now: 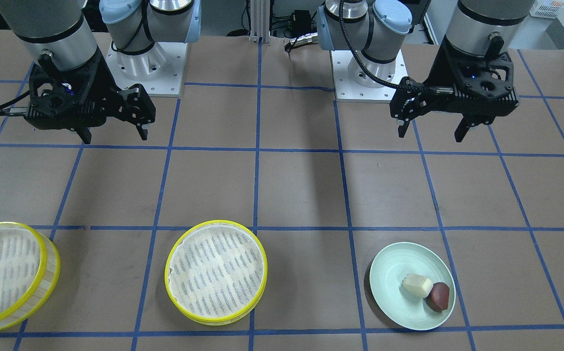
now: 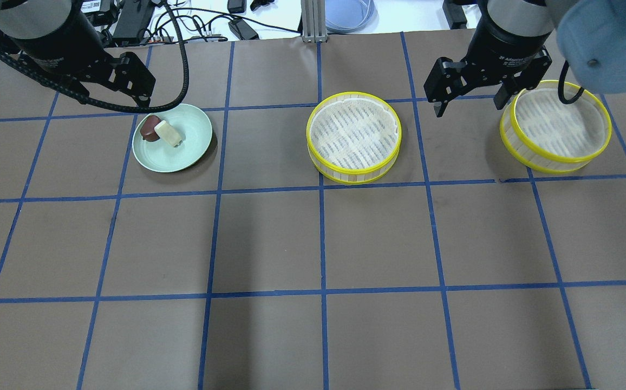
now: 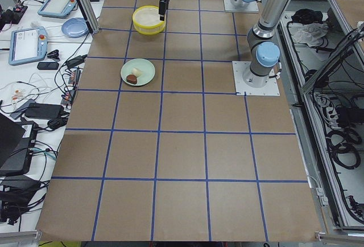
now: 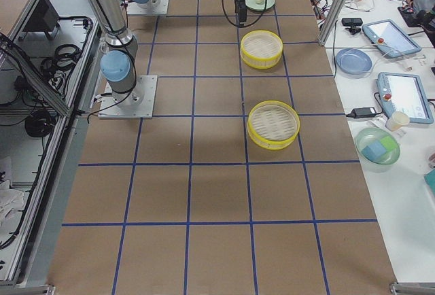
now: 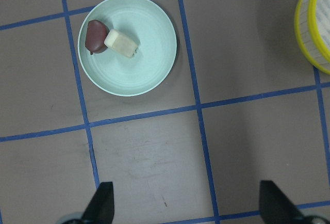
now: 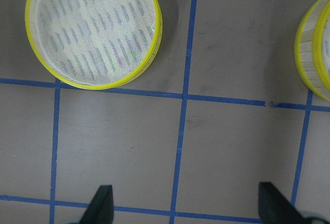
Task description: Stack buns with steamer
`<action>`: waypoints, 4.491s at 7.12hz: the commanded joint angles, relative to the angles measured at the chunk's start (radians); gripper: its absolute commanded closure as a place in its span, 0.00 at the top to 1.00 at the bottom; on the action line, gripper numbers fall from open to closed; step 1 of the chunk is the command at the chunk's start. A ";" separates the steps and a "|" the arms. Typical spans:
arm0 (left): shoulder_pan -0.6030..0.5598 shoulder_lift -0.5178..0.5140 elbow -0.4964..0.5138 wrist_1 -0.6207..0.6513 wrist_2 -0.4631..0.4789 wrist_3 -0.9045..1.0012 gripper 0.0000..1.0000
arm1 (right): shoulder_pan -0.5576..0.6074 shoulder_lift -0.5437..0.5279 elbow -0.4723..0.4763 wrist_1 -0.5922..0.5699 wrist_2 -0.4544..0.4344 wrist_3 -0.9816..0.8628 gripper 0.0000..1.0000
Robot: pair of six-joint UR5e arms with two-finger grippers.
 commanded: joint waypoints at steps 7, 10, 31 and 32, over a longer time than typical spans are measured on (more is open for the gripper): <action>0.092 -0.031 -0.004 0.009 0.002 -0.002 1.00 | -0.001 0.002 0.009 -0.003 0.002 0.000 0.99; 0.095 -0.159 -0.016 0.236 -0.018 -0.134 1.00 | -0.004 0.002 0.017 -0.007 0.003 -0.002 0.99; -0.192 -0.574 0.033 0.808 -0.471 -1.385 0.00 | -0.012 -0.003 0.040 -0.009 0.015 -0.008 0.99; -0.232 -0.582 0.003 0.819 -0.463 -1.411 0.00 | -0.013 -0.003 0.040 -0.009 0.014 -0.006 0.99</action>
